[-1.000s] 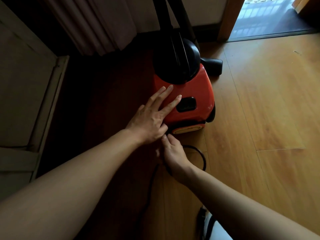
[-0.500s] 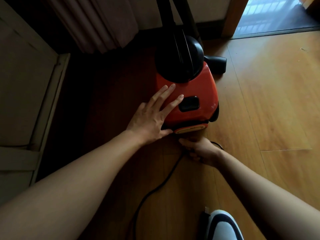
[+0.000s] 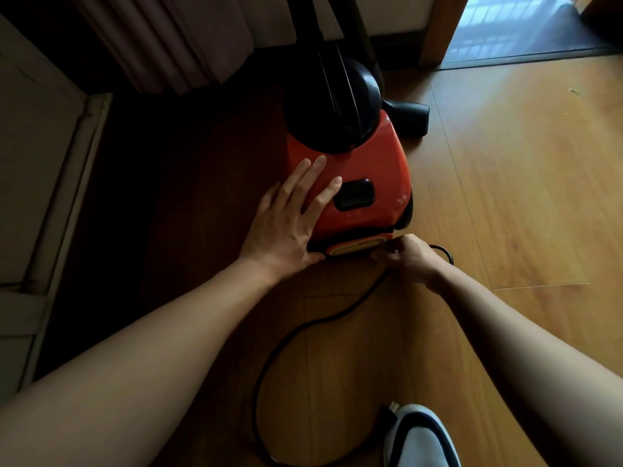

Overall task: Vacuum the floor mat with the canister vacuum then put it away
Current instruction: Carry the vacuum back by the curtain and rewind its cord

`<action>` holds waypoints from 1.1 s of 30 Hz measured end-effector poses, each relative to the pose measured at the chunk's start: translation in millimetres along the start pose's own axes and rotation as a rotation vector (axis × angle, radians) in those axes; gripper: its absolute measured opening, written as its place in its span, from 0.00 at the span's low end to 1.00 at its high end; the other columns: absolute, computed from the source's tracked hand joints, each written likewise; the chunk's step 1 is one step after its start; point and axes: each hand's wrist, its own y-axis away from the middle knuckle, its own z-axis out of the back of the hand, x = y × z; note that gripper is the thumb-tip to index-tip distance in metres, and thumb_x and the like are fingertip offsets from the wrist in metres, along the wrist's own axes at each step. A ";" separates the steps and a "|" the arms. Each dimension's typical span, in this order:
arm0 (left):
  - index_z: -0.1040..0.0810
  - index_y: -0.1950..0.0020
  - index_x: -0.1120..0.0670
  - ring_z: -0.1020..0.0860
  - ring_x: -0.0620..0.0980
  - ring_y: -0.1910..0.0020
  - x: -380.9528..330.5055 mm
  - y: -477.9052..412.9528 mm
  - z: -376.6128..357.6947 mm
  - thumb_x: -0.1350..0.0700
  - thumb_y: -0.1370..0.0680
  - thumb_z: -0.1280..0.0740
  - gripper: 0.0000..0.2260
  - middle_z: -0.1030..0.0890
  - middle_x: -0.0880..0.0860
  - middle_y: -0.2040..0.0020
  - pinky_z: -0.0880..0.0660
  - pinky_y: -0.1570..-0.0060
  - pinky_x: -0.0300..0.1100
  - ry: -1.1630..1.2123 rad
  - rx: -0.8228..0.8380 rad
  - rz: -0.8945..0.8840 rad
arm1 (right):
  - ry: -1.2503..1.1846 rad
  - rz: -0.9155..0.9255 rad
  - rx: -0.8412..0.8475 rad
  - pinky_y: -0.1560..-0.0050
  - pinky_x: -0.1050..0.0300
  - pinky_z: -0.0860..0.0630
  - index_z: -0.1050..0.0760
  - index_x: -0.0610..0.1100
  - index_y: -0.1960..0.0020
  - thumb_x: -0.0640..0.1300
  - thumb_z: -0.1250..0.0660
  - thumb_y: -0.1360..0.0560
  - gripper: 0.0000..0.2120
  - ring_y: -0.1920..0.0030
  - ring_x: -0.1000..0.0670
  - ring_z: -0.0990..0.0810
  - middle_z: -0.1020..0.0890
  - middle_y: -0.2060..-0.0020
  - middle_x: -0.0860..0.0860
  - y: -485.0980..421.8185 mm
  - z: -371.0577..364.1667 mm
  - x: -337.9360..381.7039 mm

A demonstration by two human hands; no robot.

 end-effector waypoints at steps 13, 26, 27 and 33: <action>0.47 0.20 0.46 0.54 0.53 0.20 1.4 -0.8 -0.4 0.39 0.37 0.22 0.52 0.50 0.53 0.19 0.46 0.24 0.61 0.152 -0.062 0.002 | -0.943 -0.375 0.319 0.73 0.65 0.38 0.26 0.44 0.56 0.46 0.43 0.16 0.13 0.71 0.57 0.38 0.35 0.70 0.54 37.0 49.6 16.1; 0.47 0.22 0.46 0.53 0.54 0.20 1.6 2.8 5.1 0.41 0.36 0.21 0.51 0.50 0.53 0.19 0.43 0.25 0.62 0.129 -0.047 -0.026 | 1.138 0.165 0.076 0.52 0.57 0.22 0.28 0.47 0.35 0.44 0.36 0.18 0.12 0.52 0.50 0.18 0.20 0.51 0.51 84.5 46.8 64.5; 0.47 0.22 0.46 0.53 0.54 0.20 2.2 2.6 5.8 0.40 0.36 0.21 0.51 0.50 0.53 0.19 0.43 0.25 0.62 0.126 -0.045 -0.024 | 1.226 0.225 0.042 0.52 0.57 0.24 0.27 0.48 0.39 0.46 0.36 0.18 0.09 0.56 0.51 0.20 0.22 0.57 0.53 85.1 50.3 69.3; 0.46 0.21 0.47 0.53 0.55 0.20 1.7 2.3 5.5 0.40 0.36 0.21 0.51 0.50 0.54 0.19 0.43 0.25 0.62 0.129 -0.048 -0.028 | 0.409 0.256 0.185 0.61 0.56 0.17 0.19 0.46 0.47 0.44 0.34 0.19 0.06 0.61 0.53 0.18 0.16 0.54 0.52 70.8 98.5 46.5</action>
